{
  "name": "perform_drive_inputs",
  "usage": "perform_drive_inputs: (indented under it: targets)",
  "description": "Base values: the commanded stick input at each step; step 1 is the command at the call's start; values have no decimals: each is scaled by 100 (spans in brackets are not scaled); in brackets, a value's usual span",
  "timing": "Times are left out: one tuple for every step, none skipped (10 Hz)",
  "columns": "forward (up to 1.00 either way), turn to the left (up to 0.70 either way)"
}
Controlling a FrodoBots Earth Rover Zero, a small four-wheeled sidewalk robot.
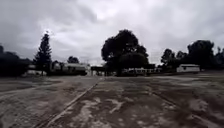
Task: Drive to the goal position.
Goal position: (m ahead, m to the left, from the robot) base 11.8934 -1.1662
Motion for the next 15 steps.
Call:
perform_drive_inputs:
  targets:
    - [70, 0]
    - [70, 0]
    - [58, 0]
    - [50, 0]
    - [50, 0]
    - [50, 0]
    - [50, 0]
    - [50, 0]
    - [50, 0]
    - [50, 0]
    - [50, 0]
    - [50, 0]
    - [50, 0]
    - [50, 0]
    - [50, 0]
